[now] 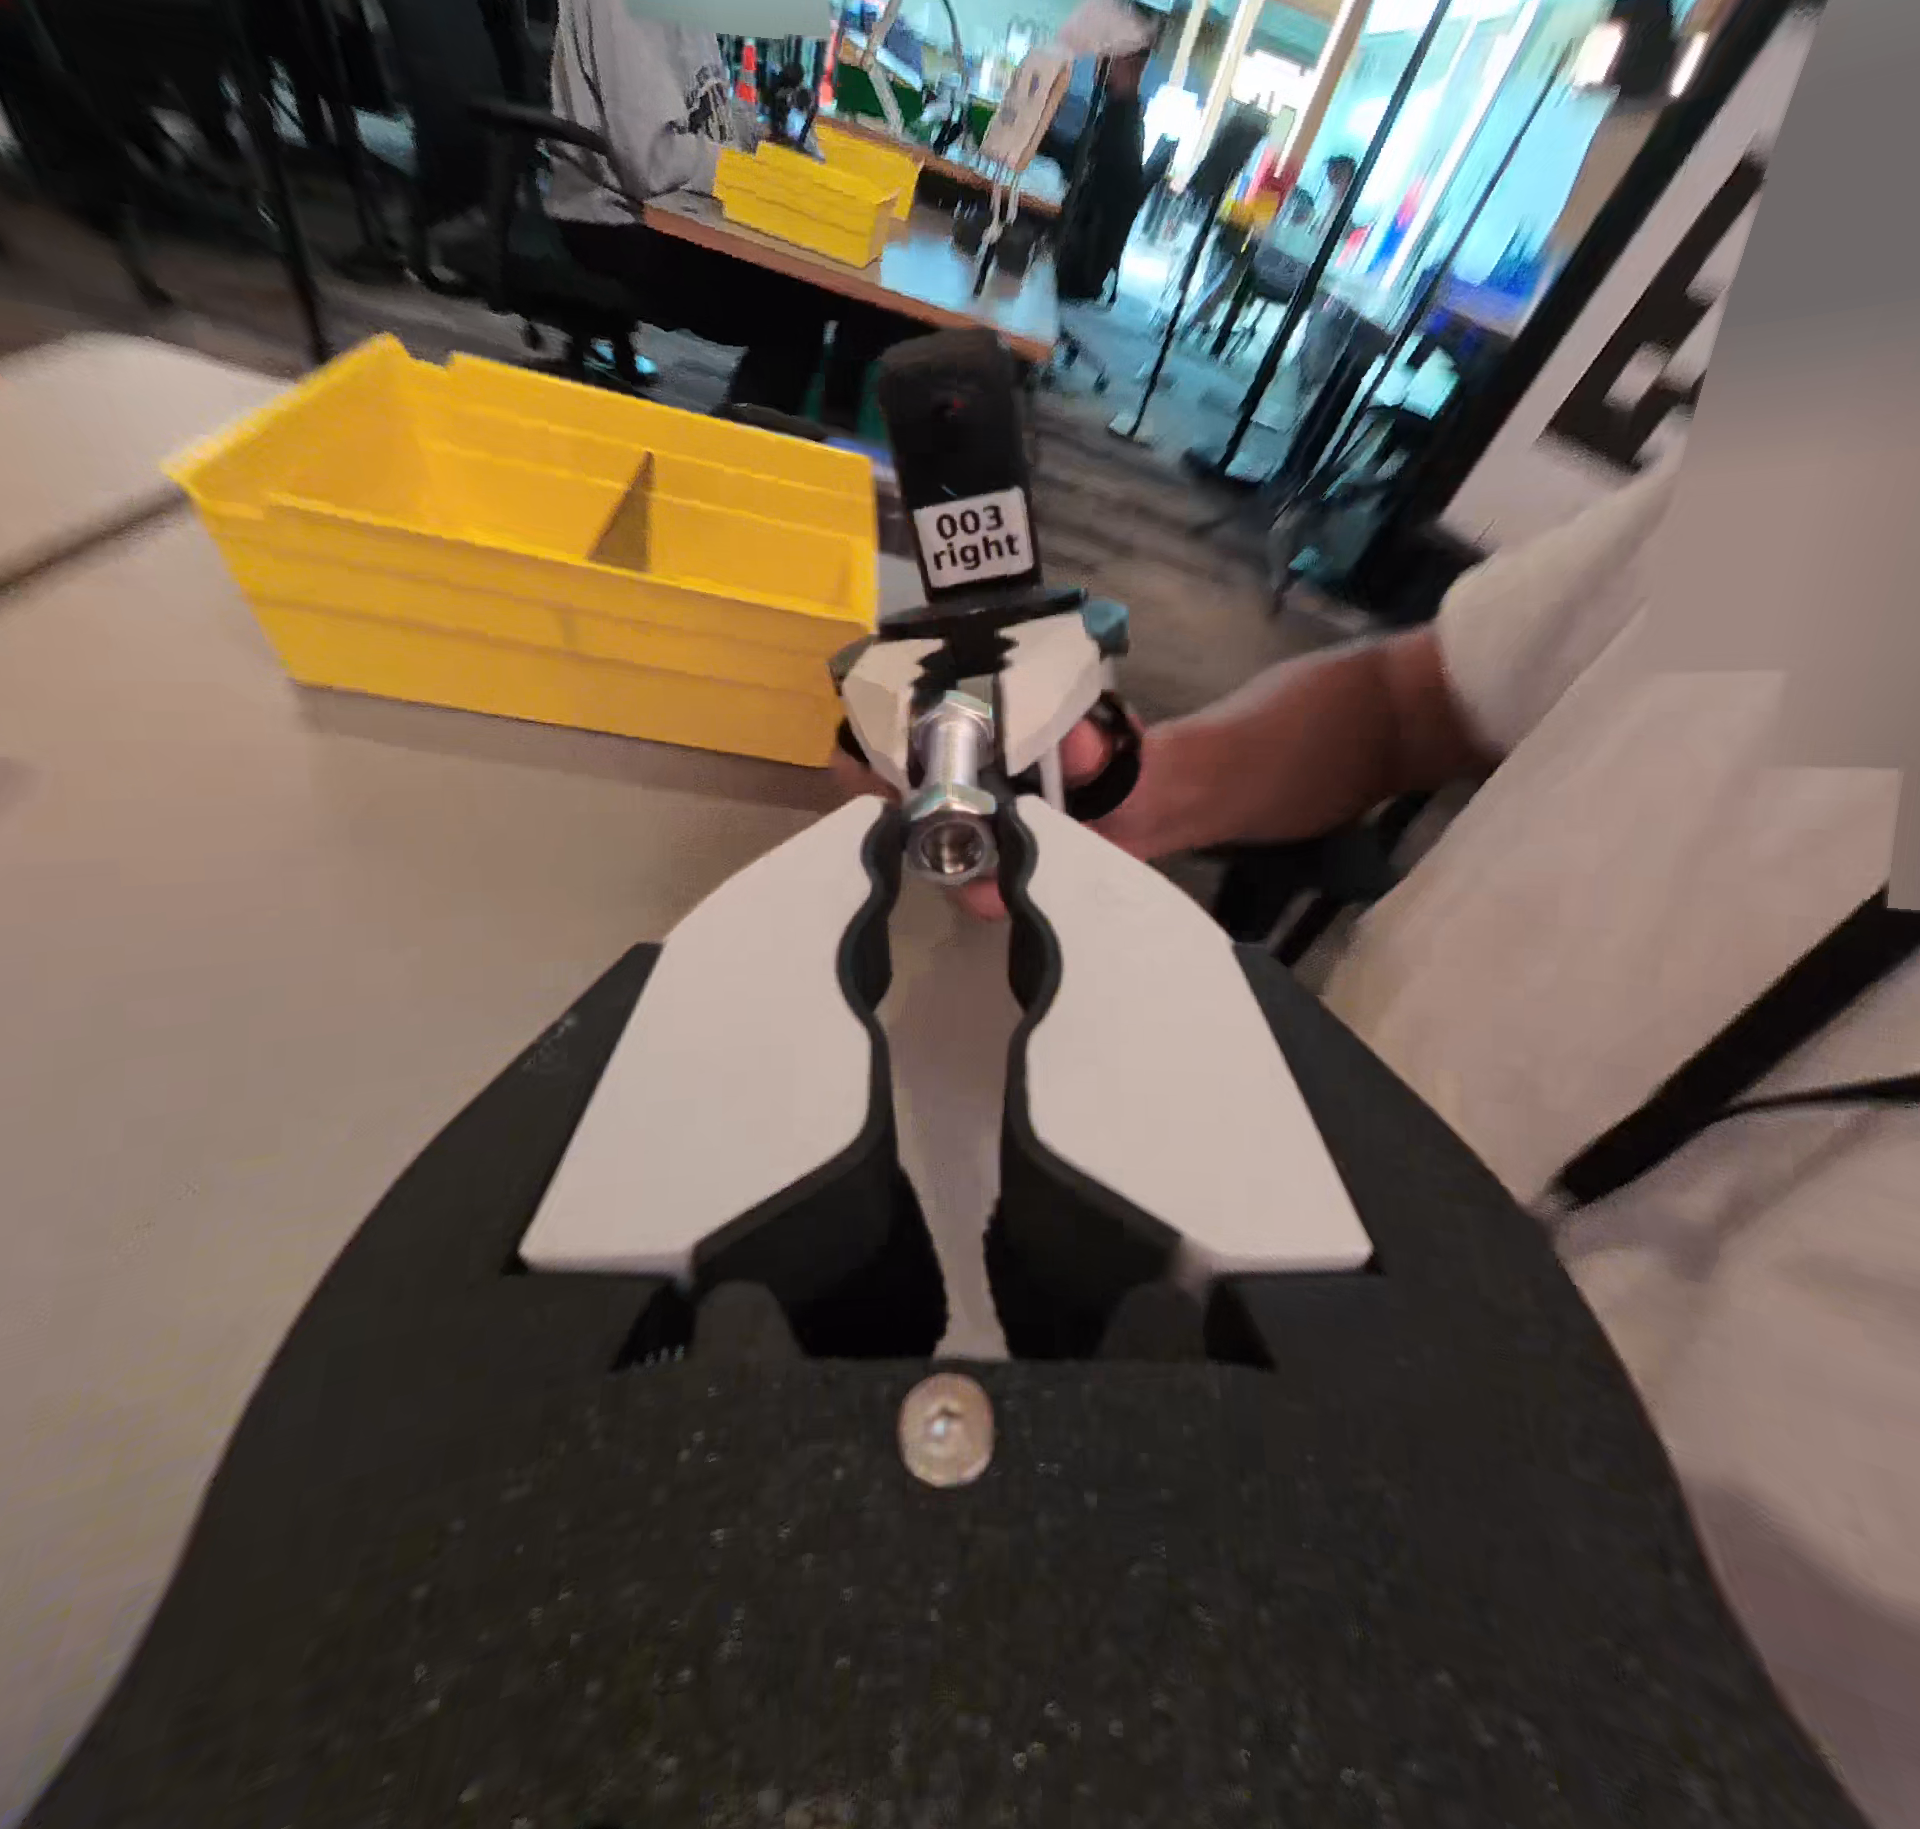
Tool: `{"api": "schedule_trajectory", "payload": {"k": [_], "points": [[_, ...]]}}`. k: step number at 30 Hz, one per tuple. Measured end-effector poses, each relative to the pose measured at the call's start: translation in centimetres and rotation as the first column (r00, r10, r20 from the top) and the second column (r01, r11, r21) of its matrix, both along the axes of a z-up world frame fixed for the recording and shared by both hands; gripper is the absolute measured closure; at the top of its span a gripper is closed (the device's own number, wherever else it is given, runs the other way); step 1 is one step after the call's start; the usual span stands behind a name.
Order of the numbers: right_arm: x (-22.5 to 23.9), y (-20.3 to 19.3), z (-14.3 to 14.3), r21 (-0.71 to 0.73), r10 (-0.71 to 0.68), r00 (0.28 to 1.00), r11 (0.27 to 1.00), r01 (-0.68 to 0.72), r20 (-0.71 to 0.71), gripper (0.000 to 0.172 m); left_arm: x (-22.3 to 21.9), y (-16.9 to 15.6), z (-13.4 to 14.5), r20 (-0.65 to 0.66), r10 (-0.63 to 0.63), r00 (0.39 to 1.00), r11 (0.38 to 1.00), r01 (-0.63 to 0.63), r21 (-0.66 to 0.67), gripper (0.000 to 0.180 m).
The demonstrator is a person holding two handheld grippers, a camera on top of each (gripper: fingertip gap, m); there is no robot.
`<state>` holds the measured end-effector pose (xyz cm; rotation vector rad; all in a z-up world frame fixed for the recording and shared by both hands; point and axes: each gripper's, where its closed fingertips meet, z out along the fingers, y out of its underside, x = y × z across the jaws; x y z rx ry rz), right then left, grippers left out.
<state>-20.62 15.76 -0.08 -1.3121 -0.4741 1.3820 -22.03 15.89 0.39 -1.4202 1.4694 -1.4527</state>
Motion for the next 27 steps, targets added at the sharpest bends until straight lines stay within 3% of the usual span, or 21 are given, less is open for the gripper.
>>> {"api": "schedule_trajectory", "payload": {"k": [2,4,6,11,14,18,20,22,25,27], "points": [[0.1,-0.3,0.3,0.133,-0.081,0.992,0.989,0.067,0.101,0.155,-0.3,0.4,0.5,0.013,0.002,1.0,0.974,0.001,-0.228,0.163],[0.5,-0.6,0.7,0.258,-0.178,0.967,0.958,0.128,0.181,0.155,-0.8,1.2,0.9,0.038,-0.001,0.999,0.91,0.017,-0.414,0.164],[0.8,-0.8,1.3,0.316,-0.212,0.954,0.939,0.138,0.211,0.155,-1.3,2.1,0.8,0.056,0.016,0.998,0.877,0.012,-0.481,0.164],[1.2,0.1,0.5,0.296,-0.24,0.93,0.943,0.155,0.278,0.155,-1.6,1.6,-0.7,-0.031,0.064,0.997,0.919,-0.071,-0.387,0.163],[1.4,0.8,-0.3,0.236,-0.234,0.915,0.958,0.161,0.328,0.155,-1.6,0.2,-2.4,-0.086,0.207,0.975,0.961,-0.219,-0.169,0.163],[2.4,2.0,-0.8,0.17,-0.254,0.87,0.965,0.2,0.422,0.155,-2.2,-1.3,-5.2,-0.041,0.387,0.921,0.921,-0.389,-0.04,0.163],[4.6,3.2,-0.4,0.193,-0.327,0.789,0.945,0.264,0.52,0.155,-2.5,-1.6,-6.3,-0.024,0.412,0.911,0.908,-0.412,-0.074,0.163],[8.7,4.9,0.5,0.231,-0.413,0.648,0.908,0.35,0.639,0.155,-2.8,-1.5,-7.2,-0.029,0.389,0.921,0.91,-0.389,-0.141,0.163],[16.8,7.5,0.6,0.123,-0.364,0.48,0.879,0.462,0.798,0.155,-3.2,-0.5,-9.1,-0.056,0.38,0.923,0.9,-0.383,-0.209,0.163],[23.4,9.5,-1.9,0.062,-0.266,0.304,0.836,0.545,0.915,0.155,-3.3,-0.3,-10.0,-0.073,0.37,0.926,0.895,-0.376,-0.238,0.163]]}}
